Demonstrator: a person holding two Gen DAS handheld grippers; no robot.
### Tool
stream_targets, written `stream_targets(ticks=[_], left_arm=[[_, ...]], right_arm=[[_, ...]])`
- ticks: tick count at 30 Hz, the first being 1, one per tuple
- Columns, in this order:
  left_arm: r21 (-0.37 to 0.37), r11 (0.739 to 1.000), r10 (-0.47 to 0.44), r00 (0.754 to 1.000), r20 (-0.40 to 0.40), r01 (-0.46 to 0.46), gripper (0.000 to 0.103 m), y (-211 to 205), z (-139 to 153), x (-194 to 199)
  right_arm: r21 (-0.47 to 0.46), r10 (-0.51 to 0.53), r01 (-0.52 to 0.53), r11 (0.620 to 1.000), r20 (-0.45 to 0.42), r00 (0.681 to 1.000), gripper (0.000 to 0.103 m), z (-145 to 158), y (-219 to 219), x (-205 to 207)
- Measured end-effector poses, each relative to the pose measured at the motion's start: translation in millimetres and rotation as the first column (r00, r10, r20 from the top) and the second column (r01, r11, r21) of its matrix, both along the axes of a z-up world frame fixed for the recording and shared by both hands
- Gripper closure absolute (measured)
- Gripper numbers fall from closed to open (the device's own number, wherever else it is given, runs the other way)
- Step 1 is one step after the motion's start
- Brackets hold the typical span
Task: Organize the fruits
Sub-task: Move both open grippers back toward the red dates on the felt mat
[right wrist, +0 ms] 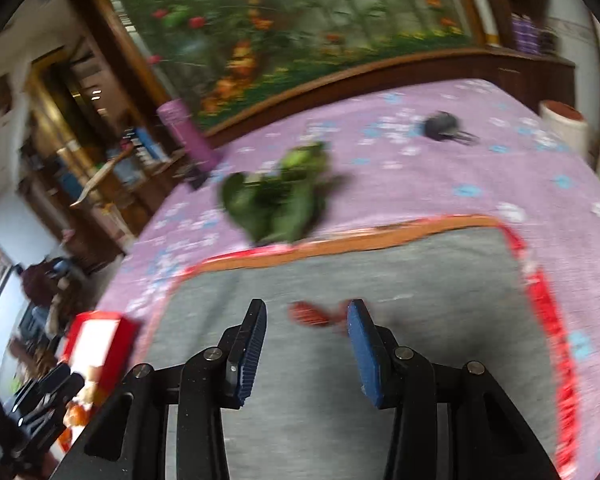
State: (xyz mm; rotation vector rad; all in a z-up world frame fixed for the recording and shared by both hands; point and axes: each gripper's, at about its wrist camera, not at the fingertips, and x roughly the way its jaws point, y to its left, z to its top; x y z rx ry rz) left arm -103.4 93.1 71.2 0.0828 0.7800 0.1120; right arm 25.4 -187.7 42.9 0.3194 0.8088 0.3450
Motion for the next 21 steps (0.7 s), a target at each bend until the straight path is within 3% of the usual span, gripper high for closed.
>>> stream_targets(ticks=[5,9,12,18,21], left_arm=[[-0.012,0.997,-0.079,0.996,-0.043,0.078,0.061,-41,0,17],[-0.014,0.996,-0.087,0.994,-0.068,0.087,0.061,-57,0,28],[-0.041,0.995,-0.096,0.991,-0.09,0.093,0.061,-66,2,39],[-0.111,0.988,-0.123,0.983,-0.137,0.108,0.061,-110,-2,82],[-0.129,0.985,-0.136,0.976,-0.168,0.115,0.061,-137,-14,105]], right_arm=[[0.029,0.011,-0.008,1.0,-0.101,0.995,0.069,-15,-5,27],[-0.077,0.014,-0.026,0.997,-0.154,0.988,0.084,-33,13,39],[-0.142,0.033,-0.051,0.989,-0.128,0.991,0.084,-36,14,35],[0.008,-0.116,0.119,0.993,-0.155,0.981,0.085,-39,-54,40],[0.04,-0.129,0.138,0.99,-0.177,0.976,0.084,-38,-66,39]])
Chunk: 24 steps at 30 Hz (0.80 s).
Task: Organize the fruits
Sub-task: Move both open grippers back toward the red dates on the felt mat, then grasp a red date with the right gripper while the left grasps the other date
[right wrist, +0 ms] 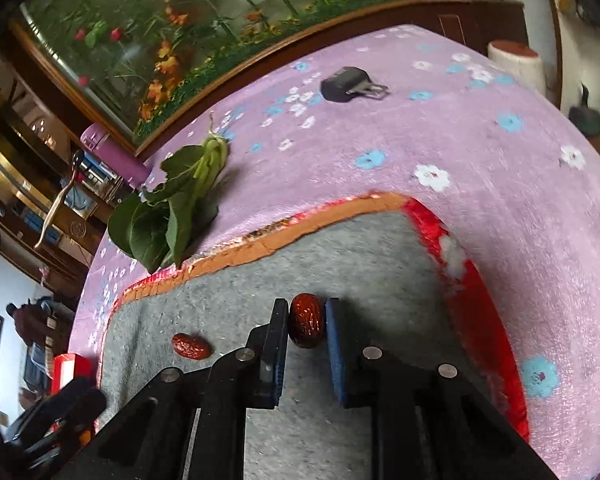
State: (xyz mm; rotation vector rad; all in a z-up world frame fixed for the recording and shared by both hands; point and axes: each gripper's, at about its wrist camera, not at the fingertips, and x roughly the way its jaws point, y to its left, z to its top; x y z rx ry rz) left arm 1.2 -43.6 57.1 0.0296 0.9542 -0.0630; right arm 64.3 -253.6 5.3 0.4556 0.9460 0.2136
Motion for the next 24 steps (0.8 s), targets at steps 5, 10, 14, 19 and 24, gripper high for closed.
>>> stream_targets(ticks=[5,10,14,19,24], left_arm=[[0.008,1.0,0.024,1.0,-0.019,-0.023,0.061,-32,-20,22],[-0.039,0.997,0.065,0.998,-0.017,-0.065,0.061,-34,-35,36],[-0.055,0.997,0.05,0.999,0.019,-0.049,0.056,-40,-40,43],[-0.023,1.0,0.016,0.998,0.061,-0.015,0.072,-37,-42,38],[-0.06,0.998,-0.011,0.998,0.063,0.015,0.09,-21,-40,40]], right_arm=[[0.024,-0.01,0.011,1.0,-0.019,1.0,0.084,1,-3,-1],[0.042,-0.017,0.018,0.999,-0.029,0.999,0.084,-1,-4,-2],[0.038,-0.017,0.018,0.999,-0.032,0.999,0.084,-1,-3,-2],[0.053,-0.018,0.019,0.998,-0.037,0.999,0.084,-2,-4,1],[0.053,-0.018,0.02,0.998,-0.035,0.999,0.084,-2,-5,1]])
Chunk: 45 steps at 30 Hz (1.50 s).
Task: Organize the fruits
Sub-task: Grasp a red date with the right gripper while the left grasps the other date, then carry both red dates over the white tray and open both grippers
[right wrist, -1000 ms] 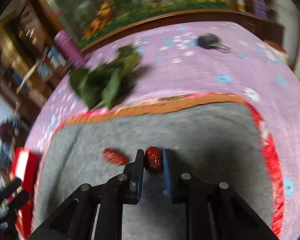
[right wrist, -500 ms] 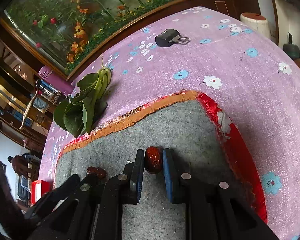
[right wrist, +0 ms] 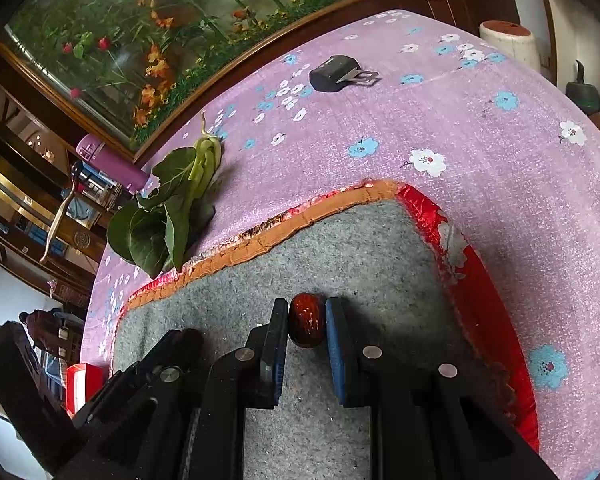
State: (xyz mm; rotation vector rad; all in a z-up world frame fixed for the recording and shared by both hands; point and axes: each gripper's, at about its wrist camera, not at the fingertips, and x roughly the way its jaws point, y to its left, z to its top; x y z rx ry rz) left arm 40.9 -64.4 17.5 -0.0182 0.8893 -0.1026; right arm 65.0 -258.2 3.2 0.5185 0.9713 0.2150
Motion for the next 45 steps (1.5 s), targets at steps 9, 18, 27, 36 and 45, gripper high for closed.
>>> stream_targets(ticks=[9,18,27,36,45], left_arm=[[0.017,0.997,-0.073,0.997,-0.025,0.073,0.089,21,3,-36],[-0.004,0.996,-0.094,0.995,-0.017,0.094,0.089,38,9,-73],[-0.005,0.997,-0.081,0.996,-0.023,0.08,0.089,70,10,-122],[-0.024,0.999,-0.021,0.998,0.057,0.022,0.089,100,33,-153],[0.02,0.994,0.101,0.986,0.134,-0.104,0.089,148,58,-178]], right_arm=[[-0.009,0.003,-0.002,1.0,0.004,1.0,0.084,1,0,-1],[-0.058,0.026,-0.025,0.998,0.019,0.999,0.084,4,8,-2],[-0.152,0.114,-0.103,0.983,0.066,0.991,0.084,5,36,-8],[-0.092,0.219,-0.211,0.973,0.077,0.973,0.084,3,64,-22],[0.033,0.367,-0.379,0.925,0.188,0.911,0.085,27,132,-71]])
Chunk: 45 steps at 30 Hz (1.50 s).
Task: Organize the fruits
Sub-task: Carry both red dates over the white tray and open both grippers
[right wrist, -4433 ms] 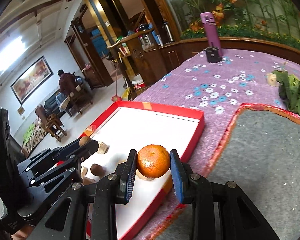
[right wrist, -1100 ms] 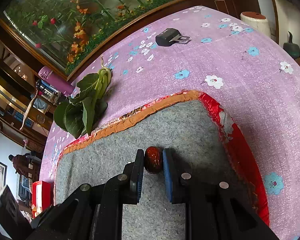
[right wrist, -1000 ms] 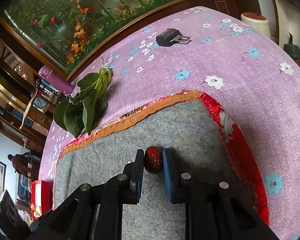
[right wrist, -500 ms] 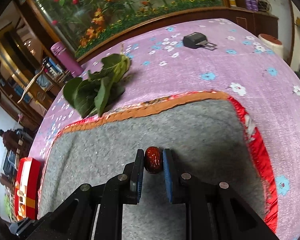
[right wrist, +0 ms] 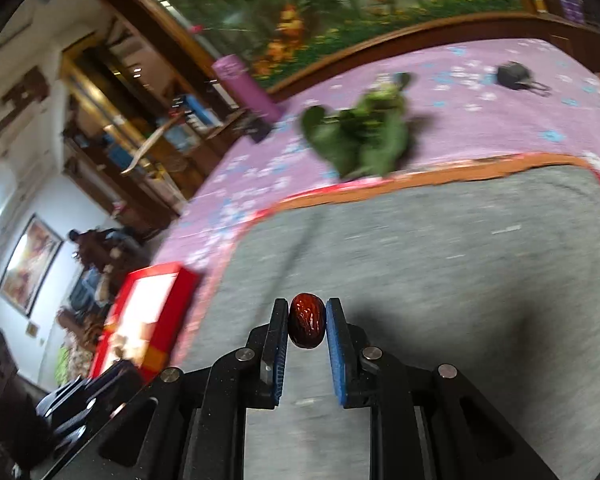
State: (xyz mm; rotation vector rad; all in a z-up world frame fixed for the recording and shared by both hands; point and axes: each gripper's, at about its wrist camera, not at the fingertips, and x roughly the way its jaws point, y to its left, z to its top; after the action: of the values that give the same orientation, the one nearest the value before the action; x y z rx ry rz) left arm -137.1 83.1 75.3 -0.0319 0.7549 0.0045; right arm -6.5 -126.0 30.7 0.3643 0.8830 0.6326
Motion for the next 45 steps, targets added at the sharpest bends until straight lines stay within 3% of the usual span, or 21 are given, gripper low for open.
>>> stream_targets(ticks=[11,21,27,45], left_arm=[[0.051,0.977,0.199,0.974,0.107,-0.205,0.089,83,18,-39],[0.09,0.94,0.311,0.937,0.161,-0.328,0.089,134,19,-59],[0.096,0.925,0.349,0.922,0.17,-0.368,0.089,152,16,-62],[0.108,0.905,0.395,0.907,0.144,-0.412,0.089,179,-3,-55]], right_arm=[[-0.044,0.158,-0.154,0.987,0.118,0.98,0.085,42,117,-50],[-0.129,0.284,-0.265,0.955,0.153,0.947,0.085,40,208,-83],[-0.157,0.316,-0.293,0.943,0.141,0.938,0.085,32,225,-89],[-0.203,0.347,-0.323,0.924,0.099,0.932,0.085,10,259,-87]])
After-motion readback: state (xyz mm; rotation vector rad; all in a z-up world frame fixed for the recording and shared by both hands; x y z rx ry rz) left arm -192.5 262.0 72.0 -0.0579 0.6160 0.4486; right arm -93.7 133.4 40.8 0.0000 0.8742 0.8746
